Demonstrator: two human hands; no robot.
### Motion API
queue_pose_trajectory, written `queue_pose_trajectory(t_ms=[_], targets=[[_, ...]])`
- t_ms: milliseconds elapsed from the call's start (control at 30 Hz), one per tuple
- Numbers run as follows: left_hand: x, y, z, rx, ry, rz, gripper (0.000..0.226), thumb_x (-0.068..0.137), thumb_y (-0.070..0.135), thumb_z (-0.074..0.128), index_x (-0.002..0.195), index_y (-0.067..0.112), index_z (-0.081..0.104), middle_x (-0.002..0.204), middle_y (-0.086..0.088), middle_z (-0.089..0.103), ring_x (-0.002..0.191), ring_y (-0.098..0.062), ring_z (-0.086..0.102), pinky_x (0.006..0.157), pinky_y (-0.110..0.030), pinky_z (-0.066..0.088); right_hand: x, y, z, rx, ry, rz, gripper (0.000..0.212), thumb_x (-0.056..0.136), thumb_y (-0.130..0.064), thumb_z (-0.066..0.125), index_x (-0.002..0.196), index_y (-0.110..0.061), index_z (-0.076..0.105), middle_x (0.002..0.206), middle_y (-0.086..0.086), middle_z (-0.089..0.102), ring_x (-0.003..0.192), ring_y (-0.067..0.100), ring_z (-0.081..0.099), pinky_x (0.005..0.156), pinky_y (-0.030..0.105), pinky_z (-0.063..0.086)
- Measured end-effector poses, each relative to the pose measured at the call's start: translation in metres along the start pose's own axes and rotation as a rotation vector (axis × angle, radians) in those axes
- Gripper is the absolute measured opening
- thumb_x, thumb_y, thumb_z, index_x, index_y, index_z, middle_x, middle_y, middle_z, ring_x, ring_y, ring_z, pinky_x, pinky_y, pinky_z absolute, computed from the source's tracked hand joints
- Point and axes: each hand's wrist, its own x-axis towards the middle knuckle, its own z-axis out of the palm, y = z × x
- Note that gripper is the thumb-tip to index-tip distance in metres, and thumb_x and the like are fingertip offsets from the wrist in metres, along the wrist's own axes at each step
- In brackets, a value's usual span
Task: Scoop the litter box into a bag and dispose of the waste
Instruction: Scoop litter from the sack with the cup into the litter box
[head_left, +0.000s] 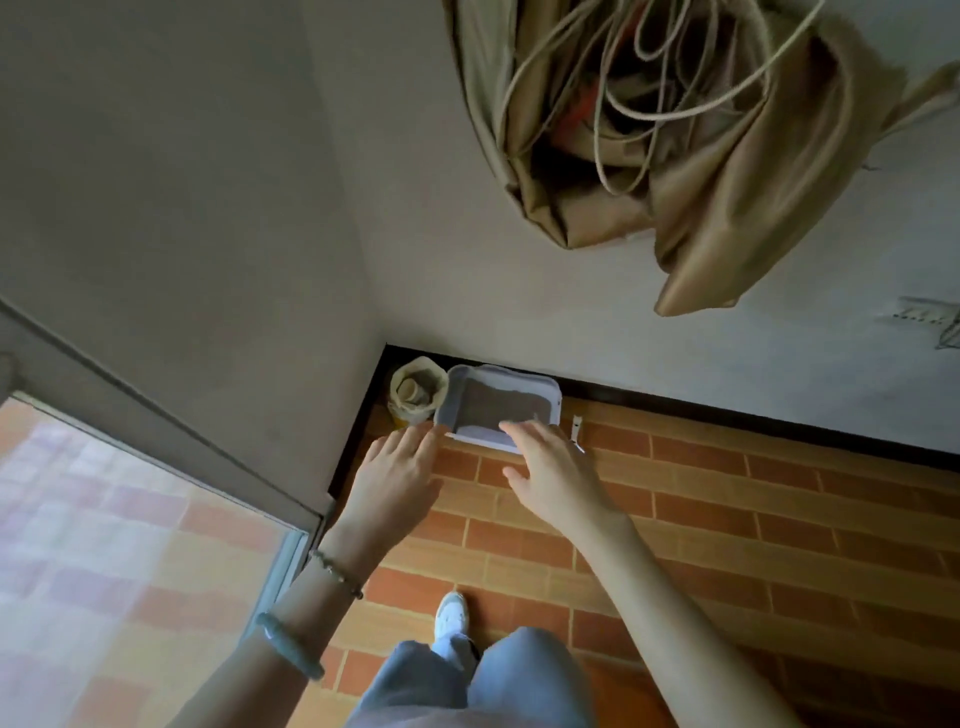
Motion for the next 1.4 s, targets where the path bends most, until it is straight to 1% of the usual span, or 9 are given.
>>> queue_pose_trajectory(t_ms=[333,433,567,667,800,1000,1167,1300,1400], targets=[[0.088,-0.034,0.042,0.033,-0.068,-0.241,0.063,0.072,0.026,0.074,0.130,0.012,0.053,0.125,-0.007,0.059,0.108,-0.026,0.061,0.089,-0.038,0.050,0.152,0.055,-0.001,0.030,-0.143,-0.189,0.050,0.090,-0.021,0.057,0.137,-0.016,0.041,0.134,0.002,0.048,0.124,0.015,0.044,0.093,0.018,0.036],[0.118,-0.048,0.061,0.045,-0.039,-0.314,0.063,0.066,0.026,0.078,0.125,0.013,0.057,0.117,-0.006,0.063,0.101,-0.026,0.064,0.082,-0.036,0.053,0.202,0.073,0.015,-0.009,-0.185,-0.281,0.050,0.090,-0.024,0.057,0.137,-0.019,0.041,0.135,0.000,0.048,0.124,0.014,0.044,0.092,0.014,0.034],[0.157,-0.077,0.095,0.045,-0.015,-0.349,0.061,0.055,0.020,0.085,0.112,0.009,0.065,0.104,-0.009,0.068,0.088,-0.028,0.068,0.072,-0.034,0.055,0.263,0.089,0.047,-0.044,-0.265,-0.351,0.052,0.088,-0.023,0.059,0.137,-0.017,0.042,0.134,0.003,0.050,0.123,0.017,0.045,0.098,0.022,0.038],[0.181,-0.106,0.132,0.049,0.010,-0.382,0.060,0.052,0.022,0.087,0.108,0.009,0.068,0.102,-0.008,0.070,0.086,-0.027,0.068,0.071,-0.033,0.055,0.302,0.099,0.079,-0.030,-0.306,-0.354,0.053,0.088,-0.021,0.061,0.137,-0.017,0.042,0.133,0.004,0.051,0.122,0.018,0.046,0.096,0.023,0.040],[0.208,-0.157,0.212,0.009,0.061,-0.457,0.060,0.052,0.025,0.088,0.106,0.012,0.067,0.101,-0.006,0.070,0.086,-0.025,0.068,0.072,-0.032,0.055,0.363,0.119,0.155,-0.030,-0.307,-0.373,0.051,0.088,-0.023,0.061,0.136,-0.016,0.043,0.130,0.003,0.053,0.120,0.017,0.047,0.089,0.017,0.037],[0.237,-0.233,0.370,0.034,0.040,-0.460,0.054,0.061,0.028,0.086,0.109,0.011,0.066,0.108,-0.007,0.069,0.092,-0.027,0.067,0.077,-0.036,0.054,0.455,0.163,0.312,0.005,-0.328,-0.376,0.052,0.086,-0.020,0.062,0.134,-0.012,0.045,0.126,0.008,0.055,0.116,0.023,0.052,0.089,0.031,0.047],[0.253,-0.282,0.500,0.054,-0.061,-0.482,0.065,0.059,0.035,0.087,0.114,0.010,0.063,0.111,-0.009,0.068,0.098,-0.028,0.066,0.082,-0.038,0.053,0.505,0.211,0.434,-0.009,-0.343,-0.400,0.052,0.087,-0.020,0.062,0.135,-0.013,0.043,0.124,0.007,0.056,0.114,0.021,0.052,0.087,0.028,0.046],[0.265,-0.314,0.586,0.026,-0.038,-0.513,0.067,0.056,0.034,0.086,0.111,0.004,0.062,0.102,-0.012,0.068,0.088,-0.032,0.068,0.073,-0.041,0.055,0.542,0.248,0.525,0.024,-0.368,-0.372,0.048,0.091,-0.019,0.055,0.136,-0.013,0.040,0.127,0.008,0.051,0.117,0.021,0.049,0.089,0.029,0.044],[0.271,-0.330,0.637,0.034,-0.015,-0.552,0.062,0.067,0.038,0.078,0.117,0.008,0.058,0.103,-0.008,0.066,0.088,-0.030,0.066,0.071,-0.038,0.052,0.573,0.266,0.589,0.042,-0.372,-0.308,0.046,0.090,-0.021,0.056,0.132,-0.008,0.043,0.125,0.011,0.052,0.116,0.024,0.051,0.091,0.029,0.043]])
